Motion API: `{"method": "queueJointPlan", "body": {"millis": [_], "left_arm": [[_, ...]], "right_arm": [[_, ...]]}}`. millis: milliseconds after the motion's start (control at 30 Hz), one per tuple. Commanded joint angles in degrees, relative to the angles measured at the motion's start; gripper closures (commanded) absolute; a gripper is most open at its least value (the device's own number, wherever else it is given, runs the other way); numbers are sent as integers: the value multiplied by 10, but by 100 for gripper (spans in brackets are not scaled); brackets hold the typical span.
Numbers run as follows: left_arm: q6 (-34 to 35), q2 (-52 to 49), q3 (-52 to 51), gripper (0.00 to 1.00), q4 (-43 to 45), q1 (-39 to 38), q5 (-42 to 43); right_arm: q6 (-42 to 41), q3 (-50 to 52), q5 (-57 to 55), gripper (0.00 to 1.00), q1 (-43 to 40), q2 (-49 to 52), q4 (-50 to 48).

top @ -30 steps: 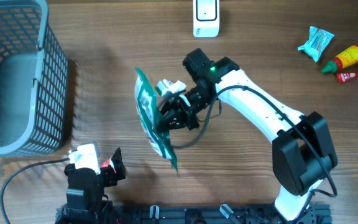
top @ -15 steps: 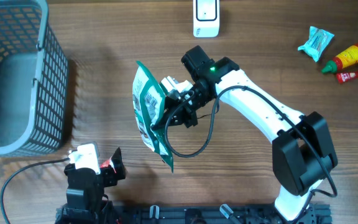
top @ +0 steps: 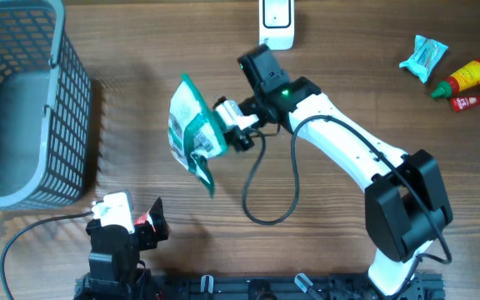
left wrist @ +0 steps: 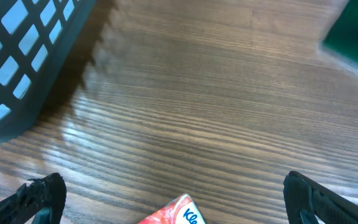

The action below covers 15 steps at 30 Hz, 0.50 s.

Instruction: Scan the item barcode

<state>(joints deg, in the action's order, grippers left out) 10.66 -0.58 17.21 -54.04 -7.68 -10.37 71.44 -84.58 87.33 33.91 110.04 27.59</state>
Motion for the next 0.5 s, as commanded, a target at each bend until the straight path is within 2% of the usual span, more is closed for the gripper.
{"method": "queueJointPlan", "body": {"millis": [0, 167, 233, 267, 367, 467], "left_arm": [[3, 2, -1, 0, 0, 4, 5], [3, 2, -1, 0, 0, 4, 5], [3, 2, -1, 0, 1, 4, 5], [3, 2, -1, 0, 0, 4, 5], [3, 2, -1, 0, 0, 4, 5], [3, 2, -1, 0, 0, 4, 5]], "right_arm": [[4, -2, 57, 96, 16, 3, -45], [1, -2, 57, 96, 42, 3, -43], [-52, -2, 37, 96, 44, 3, -30], [-118, -2, -2, 96, 44, 3, -23], [-298, -2, -199, 96, 37, 3, 18], [-475, -2, -501, 96, 23, 3, 72]]}}
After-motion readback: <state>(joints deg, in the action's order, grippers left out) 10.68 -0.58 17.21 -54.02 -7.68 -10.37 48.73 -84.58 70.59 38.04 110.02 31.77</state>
